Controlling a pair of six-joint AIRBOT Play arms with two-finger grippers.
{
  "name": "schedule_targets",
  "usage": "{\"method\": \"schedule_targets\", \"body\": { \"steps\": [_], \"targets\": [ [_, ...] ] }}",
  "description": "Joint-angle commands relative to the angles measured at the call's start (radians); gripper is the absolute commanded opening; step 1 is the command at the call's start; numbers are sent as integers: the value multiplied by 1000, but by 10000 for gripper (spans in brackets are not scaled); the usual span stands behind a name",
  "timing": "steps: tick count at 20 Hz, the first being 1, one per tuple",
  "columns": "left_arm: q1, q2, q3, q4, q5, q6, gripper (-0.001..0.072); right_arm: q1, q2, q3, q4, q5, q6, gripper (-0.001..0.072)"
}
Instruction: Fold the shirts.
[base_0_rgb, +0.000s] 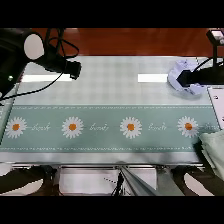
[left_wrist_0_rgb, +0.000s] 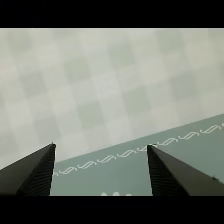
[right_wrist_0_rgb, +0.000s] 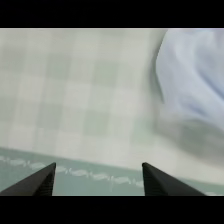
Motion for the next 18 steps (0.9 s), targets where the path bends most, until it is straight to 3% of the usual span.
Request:
{"method": "schedule_targets", "body": {
  "steps": [1, 2, 4, 8, 10, 11, 12, 18],
  "targets": [
    [0, -3, 0, 1, 76, 0, 703, -19, -30, 0, -275, -399, 123, 576],
    [0, -3, 0, 1, 85, 0, 704, -46, -61, 0, -367, -517, 227, 557],
    [0, -3, 0, 1, 87, 0, 704, -124, -155, 1, -411, -695, 393, 540],
    [0, -3, 0, 1, 72, 0, 703, -253, -371, 1, -379, -667, 668, 542],
    [0, -4, 0, 1, 72, 0, 703, -280, -444, 1, -271, -634, 673, 555],
    [0, -5, 0, 1, 77, 0, 703, -286, -476, 1, -211, -626, 672, 613],
    [-2, -9, 0, 1, 84, 0, 703, -288, -509, 1, -164, -625, 671, 621],
    [-2, -35, 0, 1, 86, 0, 703, -259, -643, 1, -74, -631, 668, 619]
  ]
}}
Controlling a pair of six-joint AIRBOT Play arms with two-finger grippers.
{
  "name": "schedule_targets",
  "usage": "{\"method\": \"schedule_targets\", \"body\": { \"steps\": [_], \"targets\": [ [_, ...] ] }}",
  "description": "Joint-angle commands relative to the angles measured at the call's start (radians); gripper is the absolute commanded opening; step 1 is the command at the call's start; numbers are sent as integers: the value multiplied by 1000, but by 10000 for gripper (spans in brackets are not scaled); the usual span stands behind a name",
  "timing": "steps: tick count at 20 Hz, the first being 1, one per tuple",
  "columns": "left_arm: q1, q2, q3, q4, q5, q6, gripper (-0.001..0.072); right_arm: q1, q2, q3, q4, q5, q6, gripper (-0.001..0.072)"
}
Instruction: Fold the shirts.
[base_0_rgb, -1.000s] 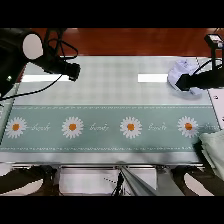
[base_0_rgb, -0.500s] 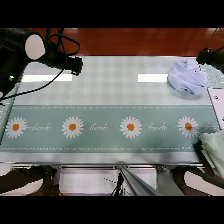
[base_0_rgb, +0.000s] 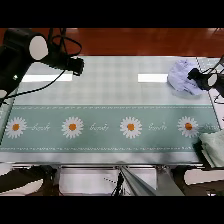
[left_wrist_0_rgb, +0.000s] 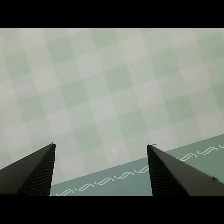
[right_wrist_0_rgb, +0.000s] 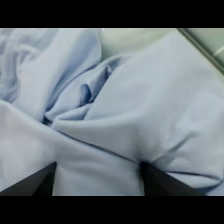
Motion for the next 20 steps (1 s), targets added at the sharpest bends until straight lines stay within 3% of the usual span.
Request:
{"method": "schedule_targets", "body": {
  "steps": [1, 3, 4, 5, 9, 14, 20],
  "targets": [
    [0, -9, 0, 0, 2, 0, 703, 16, -77, 1, 79, -1, 13, 616],
    [0, -9, 0, 0, 2, 0, 703, 24, -98, 1, 95, -5, 13, 586],
    [0, -9, 0, 0, 2, 0, 703, 29, -100, 1, 95, -4, 10, 451],
    [0, -9, 1, 0, 0, 0, 703, 32, -88, 1, 98, 8, 10, 25],
    [0, 0, 21, 0, -37, 0, 703, 39, 78, 1, 114, 8, -93, 34],
    [-11, 15, 222, 0, -178, 0, 703, 51, 481, 1, 127, -3, -238, 33],
    [-56, 121, 522, -8, -253, 0, 703, 226, 938, 1, 138, 3, -254, 33]
  ]
}}
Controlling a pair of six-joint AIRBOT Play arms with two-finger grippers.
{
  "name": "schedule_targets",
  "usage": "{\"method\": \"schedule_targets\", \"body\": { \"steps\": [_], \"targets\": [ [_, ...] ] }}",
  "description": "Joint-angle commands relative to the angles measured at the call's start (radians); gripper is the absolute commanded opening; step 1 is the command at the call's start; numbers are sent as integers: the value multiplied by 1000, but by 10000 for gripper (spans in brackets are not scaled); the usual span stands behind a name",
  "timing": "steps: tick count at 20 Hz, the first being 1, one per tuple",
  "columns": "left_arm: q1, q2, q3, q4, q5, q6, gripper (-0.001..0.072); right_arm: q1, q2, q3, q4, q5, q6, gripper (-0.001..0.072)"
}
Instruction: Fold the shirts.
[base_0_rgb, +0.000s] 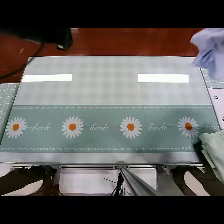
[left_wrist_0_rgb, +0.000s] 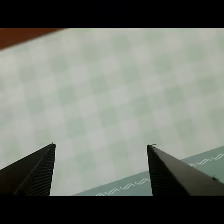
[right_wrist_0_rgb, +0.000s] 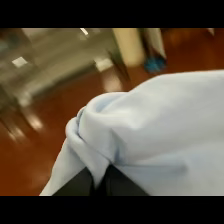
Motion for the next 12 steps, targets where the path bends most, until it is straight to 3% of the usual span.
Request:
{"method": "schedule_targets", "body": {
  "steps": [1, 6, 9, 12],
  "targets": [
    [-25, 85, 124, -6, -39, 0, 703, 134, 238, 1, 7, 24, -20, 33],
    [-30, 198, 121, -14, -114, -1, 703, 442, 261, 0, 8, 286, -29, 33],
    [-30, 202, 111, -18, -198, -1, 702, 632, 125, -19, -17, 429, -58, 33],
    [-30, 202, 80, -41, -241, -19, 702, 781, -71, -87, -20, 453, -53, 33]
  ]
}}
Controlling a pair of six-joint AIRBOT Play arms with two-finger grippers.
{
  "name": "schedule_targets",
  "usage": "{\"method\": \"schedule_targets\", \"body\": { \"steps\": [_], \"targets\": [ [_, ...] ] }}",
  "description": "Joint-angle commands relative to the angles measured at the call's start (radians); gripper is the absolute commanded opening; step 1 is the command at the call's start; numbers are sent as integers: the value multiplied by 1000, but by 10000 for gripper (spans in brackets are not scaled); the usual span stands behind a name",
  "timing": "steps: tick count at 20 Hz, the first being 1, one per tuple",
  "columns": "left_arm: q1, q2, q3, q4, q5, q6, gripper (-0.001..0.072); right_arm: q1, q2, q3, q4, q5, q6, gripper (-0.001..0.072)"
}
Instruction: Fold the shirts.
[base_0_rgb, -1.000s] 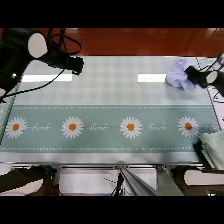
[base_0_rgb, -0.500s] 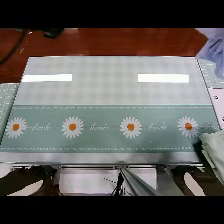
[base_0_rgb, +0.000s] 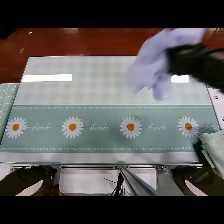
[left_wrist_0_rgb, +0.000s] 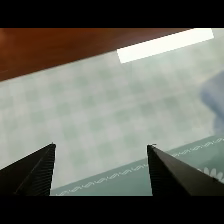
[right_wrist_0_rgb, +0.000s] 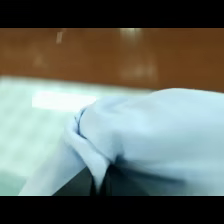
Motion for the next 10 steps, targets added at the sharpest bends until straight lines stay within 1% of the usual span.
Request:
{"method": "schedule_targets", "body": {
  "steps": [1, 4, 5, 6, 7, 8, 10],
  "targets": [
    [0, 9, -29, -16, -60, -13, 702, 191, -203, -63, 7, 78, -5, 33],
    [0, 7, -75, -16, -53, -13, 702, 317, -388, -89, 20, 68, -5, 34],
    [0, 3, -92, -17, -52, -13, 702, 340, -431, -89, 20, 54, -5, 57],
    [0, -1, -114, -17, -51, -13, 702, 352, -459, -88, 21, 47, -5, 267],
    [0, -4, -140, -17, -48, -13, 703, 351, -463, -88, 25, 54, -5, 492],
    [0, -4, -178, -17, -41, -10, 702, 345, -451, -82, 9, 84, -8, 569],
    [0, -4, -258, -25, -22, -9, 702, 316, -394, -61, -73, 172, -14, 569]
  ]
}}
